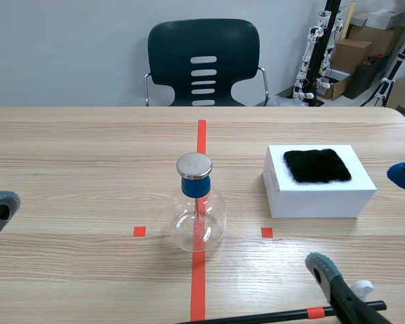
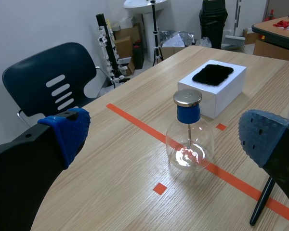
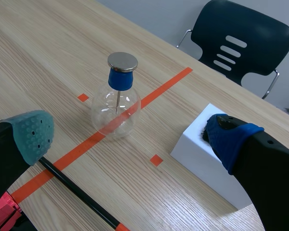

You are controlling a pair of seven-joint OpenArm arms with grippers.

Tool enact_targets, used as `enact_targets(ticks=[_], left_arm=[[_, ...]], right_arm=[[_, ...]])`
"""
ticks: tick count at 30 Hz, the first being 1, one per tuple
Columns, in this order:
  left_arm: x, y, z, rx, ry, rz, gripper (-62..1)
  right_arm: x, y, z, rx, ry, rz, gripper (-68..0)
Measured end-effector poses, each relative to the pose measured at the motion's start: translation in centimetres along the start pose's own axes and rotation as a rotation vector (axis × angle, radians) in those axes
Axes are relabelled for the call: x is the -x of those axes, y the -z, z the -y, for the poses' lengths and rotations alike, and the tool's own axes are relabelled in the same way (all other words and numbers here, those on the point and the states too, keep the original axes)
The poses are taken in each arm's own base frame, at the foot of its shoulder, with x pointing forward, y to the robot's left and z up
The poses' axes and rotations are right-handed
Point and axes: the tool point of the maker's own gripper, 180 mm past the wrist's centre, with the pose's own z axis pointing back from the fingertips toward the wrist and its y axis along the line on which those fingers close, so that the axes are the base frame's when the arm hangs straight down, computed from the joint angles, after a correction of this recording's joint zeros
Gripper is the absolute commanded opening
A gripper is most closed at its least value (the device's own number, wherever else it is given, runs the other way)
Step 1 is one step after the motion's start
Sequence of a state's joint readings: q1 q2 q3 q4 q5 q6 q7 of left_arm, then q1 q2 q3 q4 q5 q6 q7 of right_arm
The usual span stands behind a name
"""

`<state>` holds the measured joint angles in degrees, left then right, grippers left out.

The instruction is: Do the electroscope experiment. pick up the black charging rod

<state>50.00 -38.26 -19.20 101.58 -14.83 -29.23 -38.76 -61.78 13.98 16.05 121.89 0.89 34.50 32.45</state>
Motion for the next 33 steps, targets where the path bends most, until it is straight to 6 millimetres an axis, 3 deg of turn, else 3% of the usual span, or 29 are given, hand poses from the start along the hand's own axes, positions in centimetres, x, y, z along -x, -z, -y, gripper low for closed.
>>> enact_targets(ticks=[33], left_arm=[[0.23,0.14,0.60,0.010,-0.023,0.002,1.4]], right_arm=[[0.09,0.00,0.01,0.000,0.000,-0.005,0.4]])
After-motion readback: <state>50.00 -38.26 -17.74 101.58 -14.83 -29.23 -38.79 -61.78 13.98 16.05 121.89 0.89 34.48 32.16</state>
